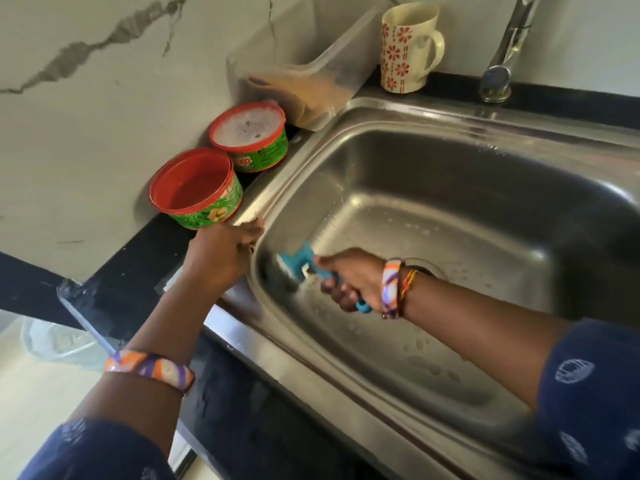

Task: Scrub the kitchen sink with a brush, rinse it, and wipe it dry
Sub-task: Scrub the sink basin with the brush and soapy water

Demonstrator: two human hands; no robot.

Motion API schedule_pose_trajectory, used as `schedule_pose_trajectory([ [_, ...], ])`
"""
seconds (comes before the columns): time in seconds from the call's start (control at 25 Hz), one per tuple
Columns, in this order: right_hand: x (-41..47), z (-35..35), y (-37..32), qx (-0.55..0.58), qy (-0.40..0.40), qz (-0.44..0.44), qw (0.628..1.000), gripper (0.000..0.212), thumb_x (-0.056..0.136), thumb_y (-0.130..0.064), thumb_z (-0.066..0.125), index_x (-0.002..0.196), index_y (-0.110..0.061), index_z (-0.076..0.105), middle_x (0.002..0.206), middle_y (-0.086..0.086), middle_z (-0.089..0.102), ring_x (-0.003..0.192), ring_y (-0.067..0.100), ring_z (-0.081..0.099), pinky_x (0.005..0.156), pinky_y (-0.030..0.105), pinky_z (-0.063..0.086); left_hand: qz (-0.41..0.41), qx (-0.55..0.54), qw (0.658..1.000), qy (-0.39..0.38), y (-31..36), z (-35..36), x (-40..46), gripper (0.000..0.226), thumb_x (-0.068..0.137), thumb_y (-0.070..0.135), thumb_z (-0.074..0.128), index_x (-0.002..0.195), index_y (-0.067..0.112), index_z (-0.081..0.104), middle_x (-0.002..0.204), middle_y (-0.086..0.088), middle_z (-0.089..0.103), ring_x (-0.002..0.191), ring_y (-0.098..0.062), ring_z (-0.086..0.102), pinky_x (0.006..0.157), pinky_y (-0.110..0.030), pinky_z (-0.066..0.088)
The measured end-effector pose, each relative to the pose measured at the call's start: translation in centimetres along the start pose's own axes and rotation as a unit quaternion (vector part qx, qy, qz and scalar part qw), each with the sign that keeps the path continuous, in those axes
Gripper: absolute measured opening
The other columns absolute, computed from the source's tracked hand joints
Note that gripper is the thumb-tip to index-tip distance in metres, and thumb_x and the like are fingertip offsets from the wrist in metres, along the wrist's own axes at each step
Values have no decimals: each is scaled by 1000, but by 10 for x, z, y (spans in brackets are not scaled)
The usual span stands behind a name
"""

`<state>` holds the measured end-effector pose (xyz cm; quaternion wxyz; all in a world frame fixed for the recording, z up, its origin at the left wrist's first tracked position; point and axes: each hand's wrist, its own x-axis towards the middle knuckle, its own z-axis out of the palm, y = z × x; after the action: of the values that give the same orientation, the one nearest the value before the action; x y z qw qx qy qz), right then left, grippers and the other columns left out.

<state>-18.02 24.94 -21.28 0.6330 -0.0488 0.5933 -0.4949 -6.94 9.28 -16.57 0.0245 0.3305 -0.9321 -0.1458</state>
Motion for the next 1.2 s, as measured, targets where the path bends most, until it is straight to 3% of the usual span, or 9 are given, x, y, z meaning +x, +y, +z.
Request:
schedule_pose_trajectory([
  [0.16,-1,-6,2,-75,22,12,997,17,98,-24,42,92,-11,51,57,2,35,22,2,24,32,4,18,-12,9,1000,-17,1,-1,3,44,88,1,56,127,20,61,135,14,53,132,-7,41,104,-16,27],
  [0.28,-2,-4,-7,-29,-29,6,999,22,100,-28,38,86,-13,47,58,0,31,22,1,23,29,5,17,-20,11,1000,-10,0,-2,5,42,88,3,57,126,21,61,134,13,54,132,-9,42,105,-19,29],
  [0.44,-2,-5,-7,-133,13,1,991,18,99,-24,41,86,-13,44,57,2,32,21,2,23,32,3,18,-30,13,999,-3,6,-1,0,39,90,6,57,126,22,62,134,10,55,131,-13,43,104,-22,31],
  [0.56,-3,-3,-13,-79,-7,-13,997,21,100,-26,40,84,-13,46,58,2,33,22,1,23,31,4,17,-27,25,999,7,5,-2,2,38,90,8,57,125,23,62,133,10,56,130,-16,46,104,-25,34],
  [0.68,-7,-6,-3,-152,18,11,988,21,99,-22,43,81,-11,46,56,3,35,20,2,24,32,3,19,-30,26,999,-3,7,-1,0,38,91,9,56,125,24,62,134,9,56,128,-19,47,103,-27,36],
  [0.84,-9,-5,-14,-70,-30,10,997,24,100,-29,38,84,-14,47,54,-1,32,22,0,23,29,4,17,-34,31,999,0,8,-1,2,37,92,11,55,125,25,62,134,8,56,128,-20,48,103,-28,37],
  [0.96,-11,-14,-1,-193,7,57,979,23,99,-23,42,79,-12,47,42,0,38,20,3,24,31,3,19,-36,32,999,-1,9,-1,0,38,92,10,54,125,25,62,134,5,57,127,-22,48,102,-29,38],
  [1.12,-11,-12,-9,-124,-28,66,990,27,101,-30,36,81,-15,47,39,-4,37,22,1,23,28,4,18,-32,41,999,-5,10,-3,2,38,91,8,53,124,24,63,133,0,58,125,-26,50,101,-33,41],
  [1.2,-12,-14,-2,-219,19,63,973,29,99,-25,41,74,-12,48,38,-2,39,20,3,24,30,4,20,-30,46,998,-14,13,-3,0,37,93,9,52,125,24,62,132,-6,59,122,-31,52,99,-36,43],
])
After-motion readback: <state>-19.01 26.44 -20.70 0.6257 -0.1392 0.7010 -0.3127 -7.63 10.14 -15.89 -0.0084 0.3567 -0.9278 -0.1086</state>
